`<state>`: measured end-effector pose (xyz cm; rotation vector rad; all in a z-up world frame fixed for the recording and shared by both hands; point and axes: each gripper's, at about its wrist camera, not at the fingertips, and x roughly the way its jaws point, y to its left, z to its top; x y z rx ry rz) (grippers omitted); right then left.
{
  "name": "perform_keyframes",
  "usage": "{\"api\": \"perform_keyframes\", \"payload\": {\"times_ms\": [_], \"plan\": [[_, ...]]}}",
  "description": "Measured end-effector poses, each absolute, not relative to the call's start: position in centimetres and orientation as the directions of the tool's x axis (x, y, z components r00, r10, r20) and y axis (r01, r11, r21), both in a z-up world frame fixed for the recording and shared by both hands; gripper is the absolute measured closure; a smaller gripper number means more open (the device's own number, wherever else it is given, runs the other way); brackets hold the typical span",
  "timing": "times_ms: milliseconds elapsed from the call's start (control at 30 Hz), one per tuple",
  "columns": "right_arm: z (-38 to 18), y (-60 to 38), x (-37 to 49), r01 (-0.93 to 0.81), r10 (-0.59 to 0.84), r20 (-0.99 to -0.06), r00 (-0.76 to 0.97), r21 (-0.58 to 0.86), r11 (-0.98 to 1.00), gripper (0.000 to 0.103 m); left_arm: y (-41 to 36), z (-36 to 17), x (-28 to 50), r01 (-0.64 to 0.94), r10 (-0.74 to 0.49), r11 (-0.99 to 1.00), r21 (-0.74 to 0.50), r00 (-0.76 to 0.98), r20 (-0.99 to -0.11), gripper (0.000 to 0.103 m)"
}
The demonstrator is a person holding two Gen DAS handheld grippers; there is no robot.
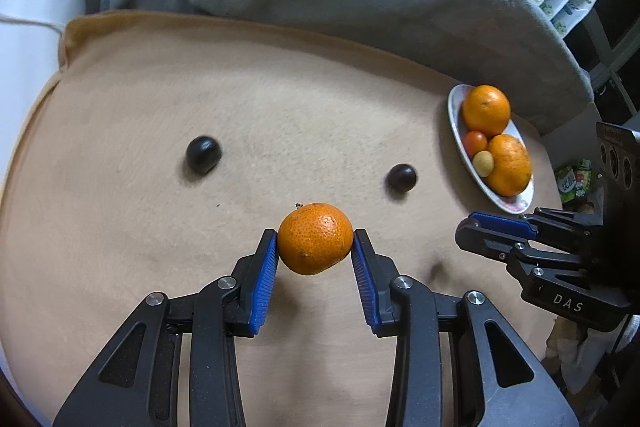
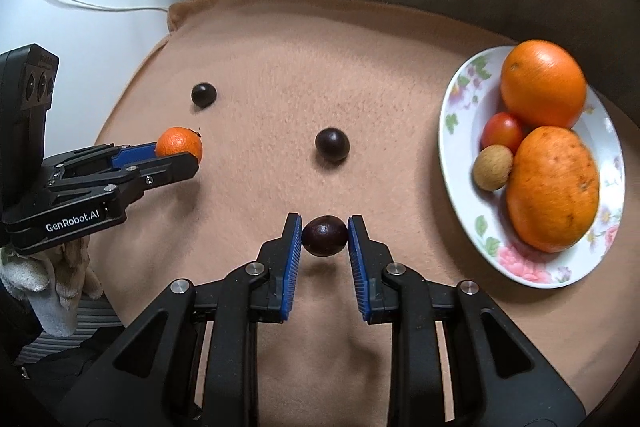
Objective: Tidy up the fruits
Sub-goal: 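Close the left gripper on the mandarin while the right gripper grasps a dark purple grape, then carry the mandarin in the left gripper while the right gripper carries the grape to the plate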
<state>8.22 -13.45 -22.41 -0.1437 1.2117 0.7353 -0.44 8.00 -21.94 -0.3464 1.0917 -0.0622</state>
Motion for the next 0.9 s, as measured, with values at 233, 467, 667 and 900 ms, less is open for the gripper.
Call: {"api": "perform_keyframes", "payload": {"times_ms": [233, 467, 667, 900], "plan": [[-20.5, -15.5, 9.1, -0.563, 0.446, -0.872, 0.202, 0.269, 0.782, 0.078, 6.3, -20.5, 0.4, -0.067, -0.237, 0.95, -0.304, 0.479, -0.845, 0.067], [-19.0, -18.4, 10.2, -0.536, 0.444, -0.861, 0.248, 0.26, 0.803, 0.078, 3.5, -19.2, 1.9, -0.01, -0.257, 0.954, -0.301, 0.494, -0.83, 0.067], [-18.2, -20.7, 11.6, -0.512, 0.44, -0.853, 0.282, 0.253, 0.821, 0.078, 0.9, -18.4, 3.1, 0.041, -0.279, 0.953, -0.299, 0.499, -0.82, 0.067], [-17.7, -23.0, 12.9, -0.481, 0.433, -0.844, 0.317, 0.251, 0.84, 0.078, -2.0, -18.1, 4.8, 0.088, -0.299, 0.951, -0.296, 0.495, -0.816, 0.067]]}}
